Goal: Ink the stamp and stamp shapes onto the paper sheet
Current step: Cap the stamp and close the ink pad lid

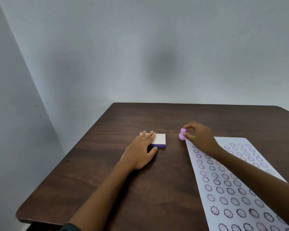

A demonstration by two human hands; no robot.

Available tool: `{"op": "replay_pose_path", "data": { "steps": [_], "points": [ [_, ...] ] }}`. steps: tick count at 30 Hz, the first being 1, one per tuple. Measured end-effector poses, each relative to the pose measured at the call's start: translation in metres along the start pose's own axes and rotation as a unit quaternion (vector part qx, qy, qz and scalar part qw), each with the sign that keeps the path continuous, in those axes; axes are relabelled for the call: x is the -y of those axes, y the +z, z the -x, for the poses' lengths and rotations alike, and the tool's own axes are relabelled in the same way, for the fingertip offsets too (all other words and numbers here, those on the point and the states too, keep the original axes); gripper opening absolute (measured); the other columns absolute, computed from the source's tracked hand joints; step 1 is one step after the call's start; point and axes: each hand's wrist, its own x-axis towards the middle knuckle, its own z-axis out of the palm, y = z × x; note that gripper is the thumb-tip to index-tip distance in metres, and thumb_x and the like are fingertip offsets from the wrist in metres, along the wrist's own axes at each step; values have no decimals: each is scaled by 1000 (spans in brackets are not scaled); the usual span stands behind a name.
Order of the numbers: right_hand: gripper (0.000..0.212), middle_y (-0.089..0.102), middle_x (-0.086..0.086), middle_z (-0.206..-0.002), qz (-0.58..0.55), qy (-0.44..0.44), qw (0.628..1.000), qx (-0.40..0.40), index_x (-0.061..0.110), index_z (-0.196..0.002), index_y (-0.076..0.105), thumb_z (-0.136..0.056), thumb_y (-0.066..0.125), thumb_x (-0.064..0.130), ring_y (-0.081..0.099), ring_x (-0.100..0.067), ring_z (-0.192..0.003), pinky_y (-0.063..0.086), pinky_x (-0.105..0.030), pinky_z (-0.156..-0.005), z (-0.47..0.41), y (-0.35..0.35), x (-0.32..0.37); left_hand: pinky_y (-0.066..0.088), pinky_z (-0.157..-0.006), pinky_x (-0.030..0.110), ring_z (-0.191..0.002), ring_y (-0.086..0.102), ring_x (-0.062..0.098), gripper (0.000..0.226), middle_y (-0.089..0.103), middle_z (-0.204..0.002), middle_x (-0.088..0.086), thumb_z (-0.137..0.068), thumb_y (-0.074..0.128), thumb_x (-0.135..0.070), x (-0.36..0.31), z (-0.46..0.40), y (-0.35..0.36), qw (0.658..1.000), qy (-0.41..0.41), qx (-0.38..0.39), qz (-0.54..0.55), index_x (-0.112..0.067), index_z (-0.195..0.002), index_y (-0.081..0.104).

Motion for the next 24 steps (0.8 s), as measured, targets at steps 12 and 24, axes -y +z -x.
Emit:
{"op": "replay_pose_path", "data": {
  "steps": [12, 24],
  "points": [
    [30, 71, -8, -101, -48, 7, 999, 25, 12, -106, 62, -84, 63, 31, 64, -21, -91, 43, -24, -76, 4, 11, 17, 24, -114, 37, -146, 2, 7, 59, 13, -158, -15, -95, 38, -43, 0, -1, 1, 1000, -5, 2, -5, -31, -149, 16],
    [65, 14, 4, -157, 209, 19, 958, 198, 27, -144, 18, -87, 25, 59, 15, -18, -144, 15, -41, -115, 59, -37, -35, 24, -115, 36, -146, 1, 7, 60, 14, -158, -14, -95, 38, -44, 0, -1, 3, 1000, -1, 0, -2, -29, -149, 17]
  ]
}}
